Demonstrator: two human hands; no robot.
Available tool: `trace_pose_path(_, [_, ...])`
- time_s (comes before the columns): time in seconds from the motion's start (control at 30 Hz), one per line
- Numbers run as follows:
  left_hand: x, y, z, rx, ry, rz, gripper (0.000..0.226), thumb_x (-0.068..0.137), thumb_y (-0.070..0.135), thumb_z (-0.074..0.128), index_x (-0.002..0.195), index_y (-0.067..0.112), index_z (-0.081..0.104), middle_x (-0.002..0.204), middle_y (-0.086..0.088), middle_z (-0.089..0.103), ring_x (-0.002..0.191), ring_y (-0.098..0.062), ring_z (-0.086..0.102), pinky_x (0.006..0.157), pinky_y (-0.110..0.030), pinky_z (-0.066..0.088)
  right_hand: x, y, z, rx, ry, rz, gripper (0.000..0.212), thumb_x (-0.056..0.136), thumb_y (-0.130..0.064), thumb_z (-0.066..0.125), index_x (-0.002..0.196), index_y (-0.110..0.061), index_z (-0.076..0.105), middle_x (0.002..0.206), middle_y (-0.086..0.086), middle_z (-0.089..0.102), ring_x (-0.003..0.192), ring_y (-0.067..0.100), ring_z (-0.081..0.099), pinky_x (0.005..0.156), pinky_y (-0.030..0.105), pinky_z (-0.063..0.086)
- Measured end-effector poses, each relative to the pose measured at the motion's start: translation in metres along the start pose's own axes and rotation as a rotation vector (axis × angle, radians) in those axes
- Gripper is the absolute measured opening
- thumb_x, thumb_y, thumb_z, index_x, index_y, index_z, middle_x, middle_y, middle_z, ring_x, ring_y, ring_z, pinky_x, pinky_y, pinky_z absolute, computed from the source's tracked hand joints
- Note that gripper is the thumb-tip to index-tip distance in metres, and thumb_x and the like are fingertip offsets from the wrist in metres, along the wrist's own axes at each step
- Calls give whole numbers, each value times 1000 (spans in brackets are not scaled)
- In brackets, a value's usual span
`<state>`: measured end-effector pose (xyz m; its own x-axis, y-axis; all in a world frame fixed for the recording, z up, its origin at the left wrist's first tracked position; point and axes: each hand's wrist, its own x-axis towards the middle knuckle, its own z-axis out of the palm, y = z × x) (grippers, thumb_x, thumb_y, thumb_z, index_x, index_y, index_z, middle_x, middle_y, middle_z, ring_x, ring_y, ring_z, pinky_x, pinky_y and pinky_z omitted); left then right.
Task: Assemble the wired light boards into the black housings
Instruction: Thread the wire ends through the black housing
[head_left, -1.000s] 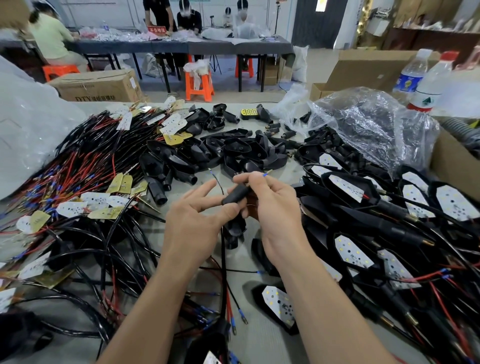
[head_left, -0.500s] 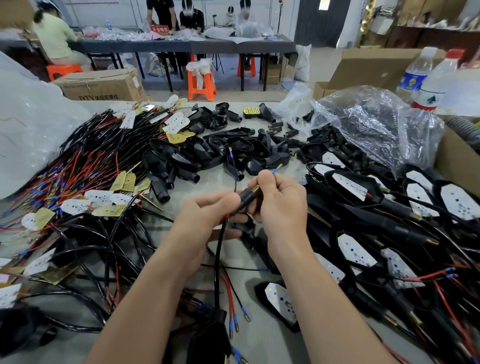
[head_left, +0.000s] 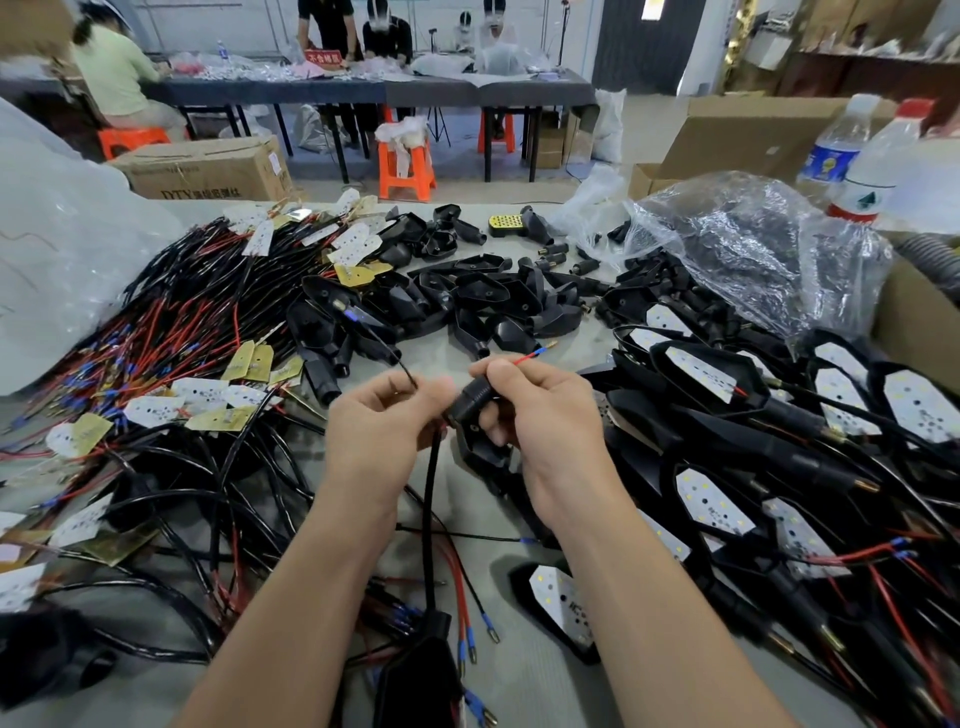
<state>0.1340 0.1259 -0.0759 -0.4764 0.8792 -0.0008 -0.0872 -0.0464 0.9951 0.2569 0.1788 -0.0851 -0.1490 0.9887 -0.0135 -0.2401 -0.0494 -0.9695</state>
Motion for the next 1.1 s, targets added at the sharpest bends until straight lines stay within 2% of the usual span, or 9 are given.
trace_pose_path(0.13, [3, 6, -7, -177, 102, 28, 33, 105, 19, 55, 77, 17, 73, 87, -6, 79, 73, -14, 71, 62, -22, 56, 1, 1, 0, -90, 25, -7, 28, 96, -14, 61, 76, -20, 79, 55, 5, 58, 53, 19, 47, 46, 26, 36])
trace_pose_path(0.2, [6, 7, -11, -258, 140, 6, 29, 106, 22, 53, 85, 21, 73, 91, -1, 79, 74, -10, 70, 60, -19, 49, 0, 1, 1, -120, 33, -7, 28, 96, -15, 62, 75, -24, 79, 56, 4, 60, 55, 20, 48, 47, 29, 37])
trace_pose_path(0.37, [8, 10, -17, -660, -7, -108, 27, 109, 21, 45, 121, 15, 69, 116, -1, 77, 102, -7, 74, 69, -15, 57, 0, 4, 3, -64, 109, 34, 28, 97, -11, 60, 75, -16, 76, 54, 4, 62, 48, 15, 50, 45, 23, 42])
trace_pose_path(0.47, [8, 12, -20, -840, -126, -130, 31, 101, 9, 50, 127, 12, 65, 126, -5, 74, 113, -12, 71, 76, -16, 59, 0, 5, 4, -36, 126, 69, 27, 97, -10, 59, 75, -14, 75, 55, 5, 63, 46, 13, 52, 48, 23, 45])
trace_pose_path(0.57, [8, 12, -19, -858, -137, -138, 36, 86, 9, 58, 121, 11, 68, 120, -7, 76, 108, -12, 74, 72, -15, 59, -1, 6, 5, -46, 126, 82, 28, 96, -12, 59, 73, -15, 75, 56, 7, 64, 46, 13, 54, 51, 25, 48])
trace_pose_path(0.73, [9, 11, -20, -636, -26, -227, 12, 74, 21, 72, 69, 16, 82, 80, 0, 77, 67, -3, 73, 45, -7, 48, -3, 1, 5, 12, 120, 124, 26, 101, -12, 56, 81, -12, 73, 55, 4, 62, 44, 12, 51, 50, 25, 43])
trace_pose_path(0.83, [12, 8, -26, -353, -6, -108, 22, 86, 19, 73, 65, 18, 79, 73, 2, 73, 58, -2, 64, 40, -10, 38, -4, -5, 5, 174, 132, 153, 26, 101, -6, 54, 82, -8, 71, 58, 3, 64, 46, 12, 51, 47, 22, 44])
trace_pose_path(1.0, [11, 2, -19, 116, 28, 104, 24, 83, 9, 78, 69, 29, 82, 65, 3, 72, 58, -4, 61, 54, -12, 45, -6, -8, 5, 335, 126, 171, 23, 103, -4, 52, 89, -2, 70, 65, 5, 68, 48, 11, 54, 47, 19, 47])
trace_pose_path(1.1, [8, -3, -10, 276, 26, 95, 28, 80, 12, 82, 68, 38, 81, 78, 3, 78, 80, -14, 71, 85, -36, 58, -7, -8, 8, 359, 133, 153, 23, 104, -4, 50, 91, -2, 68, 63, 4, 67, 46, 10, 55, 46, 19, 46])
